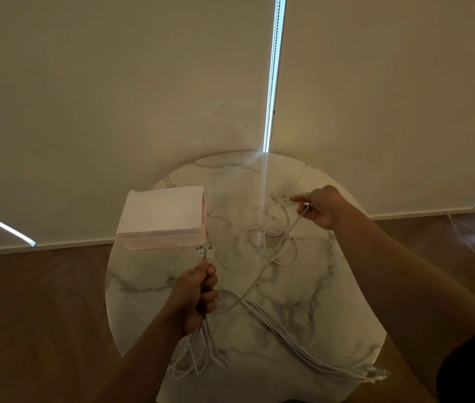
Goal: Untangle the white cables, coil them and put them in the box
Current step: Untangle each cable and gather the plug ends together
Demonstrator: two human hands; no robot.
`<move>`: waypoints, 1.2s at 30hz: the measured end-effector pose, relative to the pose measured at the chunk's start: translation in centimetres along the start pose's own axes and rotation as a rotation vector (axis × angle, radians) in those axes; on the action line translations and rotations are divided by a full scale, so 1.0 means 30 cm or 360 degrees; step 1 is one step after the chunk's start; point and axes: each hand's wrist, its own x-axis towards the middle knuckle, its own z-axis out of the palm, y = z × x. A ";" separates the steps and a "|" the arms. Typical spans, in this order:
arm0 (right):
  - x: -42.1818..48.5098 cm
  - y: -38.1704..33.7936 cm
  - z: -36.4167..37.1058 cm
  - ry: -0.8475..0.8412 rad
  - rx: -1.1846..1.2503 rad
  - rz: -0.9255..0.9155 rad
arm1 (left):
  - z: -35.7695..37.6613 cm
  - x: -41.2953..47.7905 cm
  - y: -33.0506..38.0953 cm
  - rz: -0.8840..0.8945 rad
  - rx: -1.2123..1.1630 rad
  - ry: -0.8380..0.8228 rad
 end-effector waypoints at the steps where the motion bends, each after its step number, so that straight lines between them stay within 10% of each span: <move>1: -0.004 0.020 -0.006 0.0035 -0.0028 0.0077 | 0.001 0.002 -0.001 0.0004 0.0001 -0.0004; 9: -0.025 0.070 -0.069 -0.0275 0.0527 -0.0242 | -0.002 0.013 -0.013 0.0009 -0.0005 -0.0011; 15: -0.033 0.161 -0.100 -0.0215 -0.0060 -0.0028 | 0.012 0.013 -0.017 0.0000 -0.0018 -0.0024; 27: -0.107 0.268 -0.183 -0.0499 0.0457 -0.0295 | 0.005 0.004 -0.037 0.0009 -0.0017 -0.0040; 36: -0.132 0.180 -0.142 -0.0631 0.0074 -0.0303 | 0.007 -0.002 -0.051 -0.0003 -0.0016 -0.0079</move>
